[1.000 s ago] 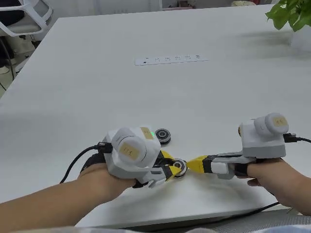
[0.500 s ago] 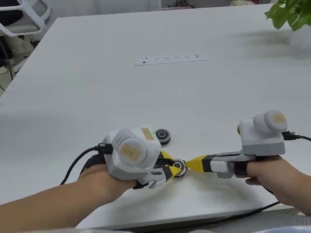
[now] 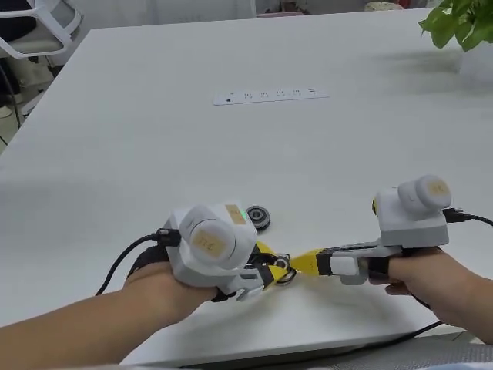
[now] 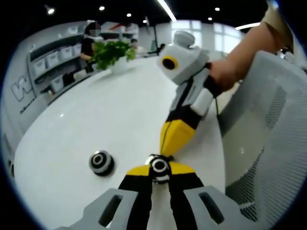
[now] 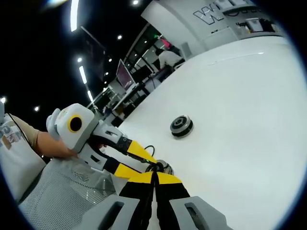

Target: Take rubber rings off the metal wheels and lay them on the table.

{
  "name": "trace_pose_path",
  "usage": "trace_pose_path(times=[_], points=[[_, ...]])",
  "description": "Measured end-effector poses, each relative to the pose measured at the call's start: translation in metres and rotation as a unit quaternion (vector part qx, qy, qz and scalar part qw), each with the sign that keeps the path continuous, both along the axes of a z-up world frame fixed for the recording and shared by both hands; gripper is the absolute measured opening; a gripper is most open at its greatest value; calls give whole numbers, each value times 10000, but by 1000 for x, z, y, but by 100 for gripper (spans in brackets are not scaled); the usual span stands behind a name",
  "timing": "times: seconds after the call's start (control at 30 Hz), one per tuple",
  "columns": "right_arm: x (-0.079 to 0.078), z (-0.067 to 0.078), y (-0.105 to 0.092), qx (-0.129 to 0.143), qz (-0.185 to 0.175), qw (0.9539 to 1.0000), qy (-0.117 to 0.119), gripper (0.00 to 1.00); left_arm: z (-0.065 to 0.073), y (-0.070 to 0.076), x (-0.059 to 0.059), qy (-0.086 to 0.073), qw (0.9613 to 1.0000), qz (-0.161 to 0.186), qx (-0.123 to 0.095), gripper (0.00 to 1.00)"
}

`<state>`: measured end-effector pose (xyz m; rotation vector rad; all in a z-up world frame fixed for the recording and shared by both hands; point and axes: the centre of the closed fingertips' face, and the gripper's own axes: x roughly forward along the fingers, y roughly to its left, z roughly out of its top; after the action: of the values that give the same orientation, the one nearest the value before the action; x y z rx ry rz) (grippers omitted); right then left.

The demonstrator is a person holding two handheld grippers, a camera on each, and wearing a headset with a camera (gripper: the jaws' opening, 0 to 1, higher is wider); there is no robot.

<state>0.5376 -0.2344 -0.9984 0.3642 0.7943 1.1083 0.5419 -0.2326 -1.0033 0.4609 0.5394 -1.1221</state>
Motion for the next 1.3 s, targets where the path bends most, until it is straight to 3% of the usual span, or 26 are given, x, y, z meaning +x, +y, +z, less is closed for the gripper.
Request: trace_pose_path(times=[0.23, 0.3, 0.47, 0.73, 0.83, 0.9, 1.07, 1.3], points=[[-7, 9, 8, 257, 192, 9995, 60, 0, 0, -1, 0, -6, 10000, -15, -8, 12], [-6, 6, 8, 129, 227, 9996, -71, 0, 0, -1, 0, -8, 10000, -17, -11, 12], [-4, 6, 4, 159, 134, 9998, -64, 0, 0, -1, 0, -5, 10000, -1, -40, 12], [1, 2, -1, -16, 65, 9998, -191, 0, 1, -2, 0, 11, 9999, -48, -154, 13], [1, 3, -2, -30, 80, 9997, -231, 0, 1, -2, 1, -64, 9999, -129, -93, 15], [2, 6, -2, -5, 78, 9997, -242, 0, 4, -1, 2, -66, 9998, -131, -103, 16], [1, 13, 0, 34, 121, 9996, -253, 0, 16, 3, -4, 141, 9992, -194, -306, 20], [-4, 27, 9, 129, 230, 9993, -266, 0, 38, 17, -7, 141, 9984, -131, -524, 25]])
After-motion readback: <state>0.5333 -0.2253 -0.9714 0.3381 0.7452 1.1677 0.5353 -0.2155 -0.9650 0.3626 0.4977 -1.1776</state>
